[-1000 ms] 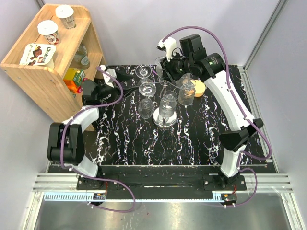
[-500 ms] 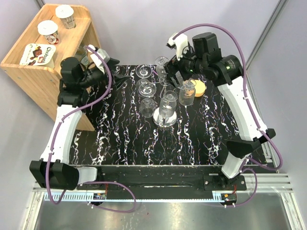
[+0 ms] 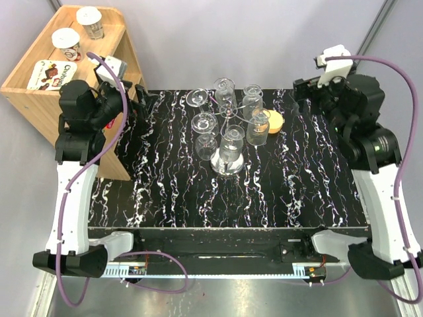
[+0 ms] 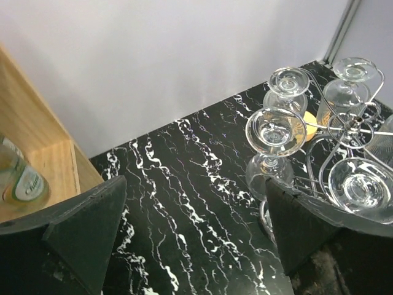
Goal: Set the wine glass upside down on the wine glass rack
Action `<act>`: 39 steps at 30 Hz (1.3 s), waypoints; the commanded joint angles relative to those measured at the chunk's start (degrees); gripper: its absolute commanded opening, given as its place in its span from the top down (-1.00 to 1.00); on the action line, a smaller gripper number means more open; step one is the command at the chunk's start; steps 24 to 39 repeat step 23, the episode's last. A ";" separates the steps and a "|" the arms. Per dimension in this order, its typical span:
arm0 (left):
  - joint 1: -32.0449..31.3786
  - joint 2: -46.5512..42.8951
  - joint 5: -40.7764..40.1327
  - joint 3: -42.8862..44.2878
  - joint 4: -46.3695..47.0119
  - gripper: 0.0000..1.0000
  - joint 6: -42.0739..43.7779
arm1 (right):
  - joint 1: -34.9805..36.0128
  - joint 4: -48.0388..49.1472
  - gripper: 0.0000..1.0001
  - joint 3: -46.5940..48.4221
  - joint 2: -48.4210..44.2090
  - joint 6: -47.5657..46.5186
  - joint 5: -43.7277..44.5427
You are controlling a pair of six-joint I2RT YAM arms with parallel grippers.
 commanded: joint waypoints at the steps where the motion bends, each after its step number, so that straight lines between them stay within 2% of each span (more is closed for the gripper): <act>1: 0.26 -1.83 -6.95 -0.48 -0.50 -0.98 -8.67 | -0.44 10.15 -0.99 -8.74 -2.51 3.90 8.00; 6: 0.26 -8.33 -12.31 -11.01 8.27 -0.98 -6.58 | -0.88 15.41 -0.99 -19.11 -6.99 4.18 11.95; 9: 0.26 -8.96 -12.67 -12.61 7.15 -0.98 -4.55 | -1.93 17.09 -0.99 -23.33 -8.67 3.03 13.71; 14: 0.26 -9.57 -12.67 -17.97 12.59 -0.98 -5.16 | -2.99 18.06 -0.99 -26.24 -10.77 2.24 14.51; 39: 0.26 -8.52 -12.58 -18.95 15.14 -0.98 -5.96 | -3.25 18.58 -0.99 -26.68 -11.57 2.50 15.21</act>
